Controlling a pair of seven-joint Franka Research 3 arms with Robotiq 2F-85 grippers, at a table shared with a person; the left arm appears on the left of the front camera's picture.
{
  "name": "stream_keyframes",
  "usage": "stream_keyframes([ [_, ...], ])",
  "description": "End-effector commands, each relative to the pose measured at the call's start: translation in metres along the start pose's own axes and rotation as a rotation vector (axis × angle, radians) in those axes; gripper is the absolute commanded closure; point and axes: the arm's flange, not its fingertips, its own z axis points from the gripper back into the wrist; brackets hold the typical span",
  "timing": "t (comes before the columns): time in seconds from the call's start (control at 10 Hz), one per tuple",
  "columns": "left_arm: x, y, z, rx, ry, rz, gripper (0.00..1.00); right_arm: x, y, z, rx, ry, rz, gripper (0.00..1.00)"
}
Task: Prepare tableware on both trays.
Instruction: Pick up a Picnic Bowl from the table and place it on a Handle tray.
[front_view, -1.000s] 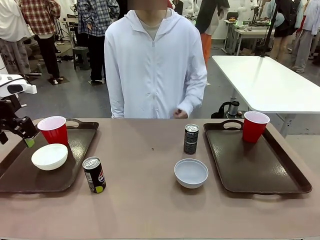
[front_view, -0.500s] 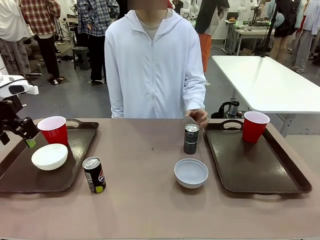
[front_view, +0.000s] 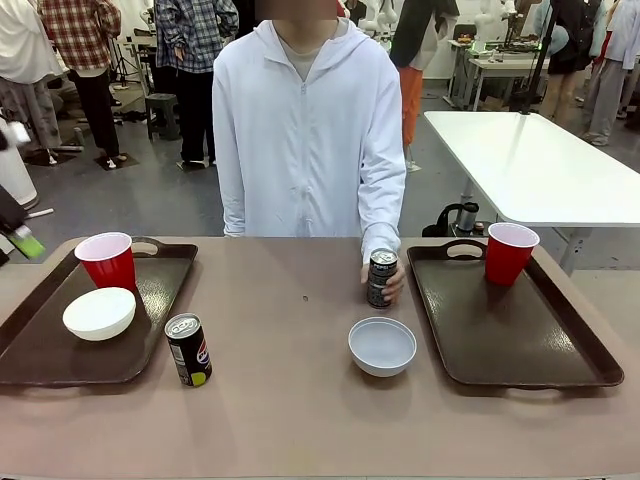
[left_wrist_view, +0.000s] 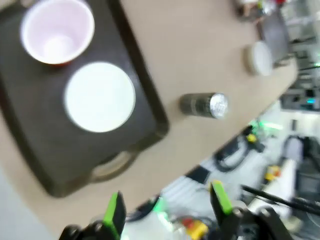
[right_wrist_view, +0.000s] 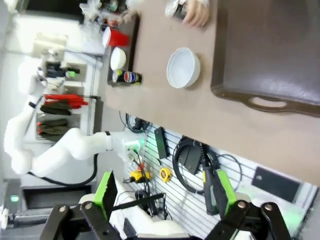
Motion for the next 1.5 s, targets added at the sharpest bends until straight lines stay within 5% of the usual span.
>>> stream_keyframes([
  [0.0,-0.002,0.03,0.044,-0.181,-0.041,0.032,0.1,0.015,0.045,-0.019,-0.077,0.092,-0.005,0.0],
  [0.4,-0.013,0.107,0.08,-0.398,-0.214,0.125,0.1,0.06,0.095,-0.105,-0.241,0.24,-0.018,0.0],
  [0.8,-0.016,0.169,0.07,-0.468,-0.318,0.251,0.1,0.079,0.113,-0.187,-0.429,0.177,0.099,0.0],
  [1.0,-0.015,0.194,0.076,-0.434,-0.329,0.304,0.1,0.067,0.129,-0.189,-0.325,0.152,0.204,0.0],
  [1.1,-0.012,0.205,0.083,-0.429,-0.314,0.316,0.1,0.079,0.121,-0.187,-0.403,0.187,0.138,0.0],
  [1.4,-0.014,0.206,0.083,-0.331,-0.252,0.292,0.1,0.076,0.127,-0.189,-0.385,0.181,0.177,0.0],
])
